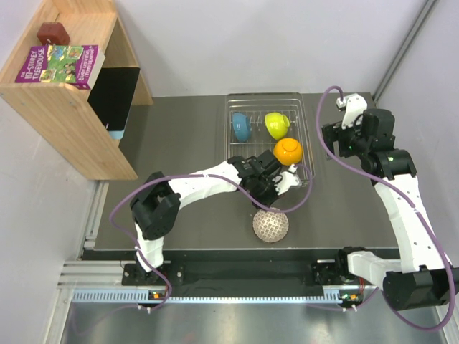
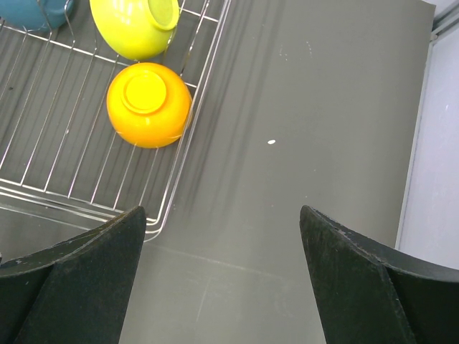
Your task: Load the bowls into the dish rack
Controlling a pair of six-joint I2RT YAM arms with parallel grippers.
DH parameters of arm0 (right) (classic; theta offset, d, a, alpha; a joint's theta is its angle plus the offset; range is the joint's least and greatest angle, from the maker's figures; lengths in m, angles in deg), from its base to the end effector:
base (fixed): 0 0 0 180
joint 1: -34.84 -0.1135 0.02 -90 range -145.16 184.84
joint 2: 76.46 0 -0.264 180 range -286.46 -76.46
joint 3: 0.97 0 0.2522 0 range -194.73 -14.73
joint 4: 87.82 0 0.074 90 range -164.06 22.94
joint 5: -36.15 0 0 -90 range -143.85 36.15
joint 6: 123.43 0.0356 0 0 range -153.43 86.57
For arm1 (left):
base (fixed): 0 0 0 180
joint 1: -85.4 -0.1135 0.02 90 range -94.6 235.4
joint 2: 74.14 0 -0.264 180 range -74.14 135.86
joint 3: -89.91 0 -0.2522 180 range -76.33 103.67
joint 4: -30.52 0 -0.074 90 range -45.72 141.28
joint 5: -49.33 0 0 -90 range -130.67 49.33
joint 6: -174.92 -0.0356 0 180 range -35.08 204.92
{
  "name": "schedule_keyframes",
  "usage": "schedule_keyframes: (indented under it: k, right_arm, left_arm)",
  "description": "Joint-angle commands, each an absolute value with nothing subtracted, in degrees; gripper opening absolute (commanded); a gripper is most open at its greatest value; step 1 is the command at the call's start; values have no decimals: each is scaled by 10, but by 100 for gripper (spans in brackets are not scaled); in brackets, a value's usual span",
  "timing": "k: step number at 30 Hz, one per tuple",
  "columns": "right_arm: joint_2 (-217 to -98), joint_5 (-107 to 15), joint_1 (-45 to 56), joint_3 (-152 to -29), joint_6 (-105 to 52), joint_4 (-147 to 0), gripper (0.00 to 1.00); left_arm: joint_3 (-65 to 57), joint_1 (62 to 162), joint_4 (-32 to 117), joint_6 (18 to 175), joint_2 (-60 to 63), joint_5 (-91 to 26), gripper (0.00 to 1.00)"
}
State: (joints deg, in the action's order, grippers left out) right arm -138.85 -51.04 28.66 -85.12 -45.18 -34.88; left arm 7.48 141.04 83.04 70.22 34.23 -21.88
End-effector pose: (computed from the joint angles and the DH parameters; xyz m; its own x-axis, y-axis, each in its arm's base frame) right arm 0.2241 0.0260 0.3842 -0.4735 -0.2559 -0.8428 -0.2509 0.9564 -0.1494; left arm 0.2159 -0.3361 0.2206 -0.2688 0.8188 -0.5073 0.9629 0.2142 -0.1644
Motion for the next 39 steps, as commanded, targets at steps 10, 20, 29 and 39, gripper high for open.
schedule_keyframes:
  k: [10,20,29,39]
  right_arm:
    - [-1395,-503,297,-886,-443,-353,87]
    - [-1421,-474,296,-922,-441,-331,87]
    - [-1433,-455,296,-936,-442,-323,87]
    - [-1484,-364,296,-1010,-438,-263,90]
  left_arm:
    - [110,1412,873,697,297,-199,0]
    - [120,1413,894,696,254,-183,0]
    - [157,1413,899,688,229,-197,0]
    - [232,1369,900,659,210,-227,0]
